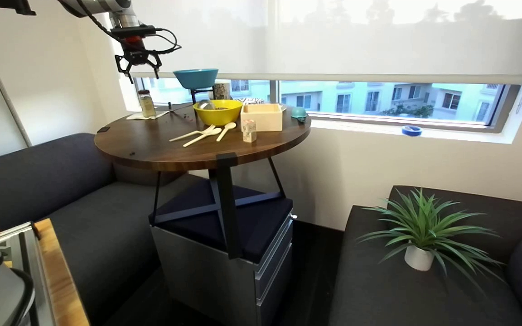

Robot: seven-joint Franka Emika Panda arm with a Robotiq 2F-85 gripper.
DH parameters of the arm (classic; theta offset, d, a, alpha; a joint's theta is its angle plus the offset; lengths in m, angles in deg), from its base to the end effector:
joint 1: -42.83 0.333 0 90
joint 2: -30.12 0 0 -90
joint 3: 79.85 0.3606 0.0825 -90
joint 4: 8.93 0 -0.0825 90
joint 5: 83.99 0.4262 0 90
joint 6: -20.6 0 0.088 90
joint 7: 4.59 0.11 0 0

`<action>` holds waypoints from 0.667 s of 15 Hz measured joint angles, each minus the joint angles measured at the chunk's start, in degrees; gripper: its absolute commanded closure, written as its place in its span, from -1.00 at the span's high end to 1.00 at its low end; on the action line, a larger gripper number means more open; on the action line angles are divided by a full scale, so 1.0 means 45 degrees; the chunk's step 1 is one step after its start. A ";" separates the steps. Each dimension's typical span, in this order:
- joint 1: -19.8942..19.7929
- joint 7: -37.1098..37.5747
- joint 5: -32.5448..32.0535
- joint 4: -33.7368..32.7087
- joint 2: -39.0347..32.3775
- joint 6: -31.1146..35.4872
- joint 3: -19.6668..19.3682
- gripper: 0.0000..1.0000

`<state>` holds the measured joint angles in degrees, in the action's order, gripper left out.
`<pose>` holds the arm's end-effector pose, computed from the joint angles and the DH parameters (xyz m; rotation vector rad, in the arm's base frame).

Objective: Put the sugar bowl on the paper towel

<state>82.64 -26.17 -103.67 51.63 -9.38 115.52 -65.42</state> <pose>0.5483 0.5905 0.4595 2.3331 1.8019 -0.0310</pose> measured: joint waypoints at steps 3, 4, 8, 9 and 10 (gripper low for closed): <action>-0.0169 0.1323 0.0126 -0.0054 0.0803 -0.1488 -0.0237 1.00; -0.0311 0.1675 0.0236 0.0036 0.1176 -0.1792 -0.0275 1.00; -0.1139 0.3455 0.0976 0.1235 0.3179 -0.2112 -0.0409 1.00; -0.1378 0.3924 0.1207 0.1721 0.3793 -0.2106 -0.0462 1.00; -0.1605 0.4362 0.1414 0.2217 0.4416 -0.2090 -0.0531 1.00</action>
<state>75.42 -6.54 -97.31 61.61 10.49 106.11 -67.80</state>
